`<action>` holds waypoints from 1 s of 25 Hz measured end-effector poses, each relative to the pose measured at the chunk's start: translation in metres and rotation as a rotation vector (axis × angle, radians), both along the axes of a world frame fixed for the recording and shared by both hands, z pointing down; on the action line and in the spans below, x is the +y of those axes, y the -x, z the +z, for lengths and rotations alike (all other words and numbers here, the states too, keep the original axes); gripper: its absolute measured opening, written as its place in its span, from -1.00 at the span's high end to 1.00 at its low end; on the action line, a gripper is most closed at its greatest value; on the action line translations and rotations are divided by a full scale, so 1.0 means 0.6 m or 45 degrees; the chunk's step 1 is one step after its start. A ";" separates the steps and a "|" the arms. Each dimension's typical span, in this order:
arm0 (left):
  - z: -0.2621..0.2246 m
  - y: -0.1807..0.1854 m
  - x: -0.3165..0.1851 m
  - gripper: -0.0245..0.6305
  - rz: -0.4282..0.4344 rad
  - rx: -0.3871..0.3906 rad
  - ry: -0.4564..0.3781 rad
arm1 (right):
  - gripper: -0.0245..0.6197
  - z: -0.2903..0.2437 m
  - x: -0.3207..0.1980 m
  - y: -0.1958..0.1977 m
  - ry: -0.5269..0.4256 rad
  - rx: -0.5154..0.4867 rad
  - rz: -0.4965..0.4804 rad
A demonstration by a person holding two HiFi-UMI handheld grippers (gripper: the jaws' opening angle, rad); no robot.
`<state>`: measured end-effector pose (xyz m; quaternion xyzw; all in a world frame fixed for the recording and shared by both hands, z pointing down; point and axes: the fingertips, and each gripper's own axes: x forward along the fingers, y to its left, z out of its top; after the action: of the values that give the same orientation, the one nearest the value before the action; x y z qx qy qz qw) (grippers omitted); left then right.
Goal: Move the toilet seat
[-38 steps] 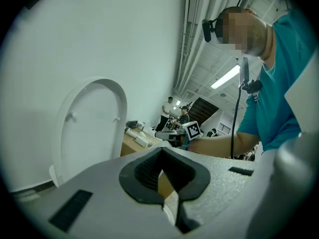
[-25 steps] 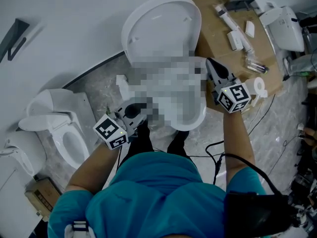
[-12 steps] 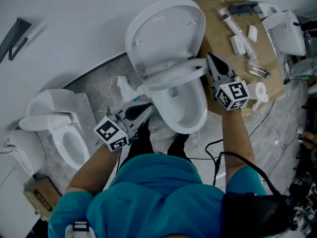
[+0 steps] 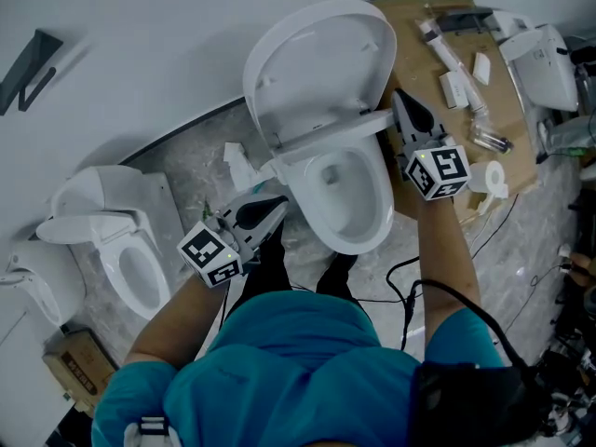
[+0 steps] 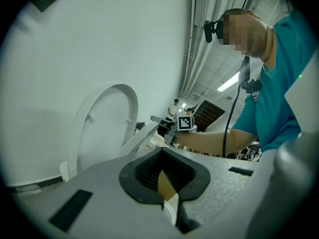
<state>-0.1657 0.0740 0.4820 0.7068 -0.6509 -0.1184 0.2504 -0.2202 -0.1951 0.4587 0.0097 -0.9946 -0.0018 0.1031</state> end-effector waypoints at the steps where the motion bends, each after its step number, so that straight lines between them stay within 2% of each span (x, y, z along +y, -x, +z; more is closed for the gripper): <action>1: 0.001 0.001 0.001 0.92 -0.002 0.002 0.000 | 0.93 -0.001 -0.001 0.003 -0.001 -0.004 0.003; 25: 0.017 0.044 0.031 0.92 -0.051 0.007 0.026 | 0.93 -0.010 -0.021 0.094 -0.022 -0.051 0.021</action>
<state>-0.1922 0.0928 0.4925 0.6908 -0.6654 -0.1186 0.2568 -0.2763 -0.2076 0.4528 0.0187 -0.9963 -0.0094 0.0832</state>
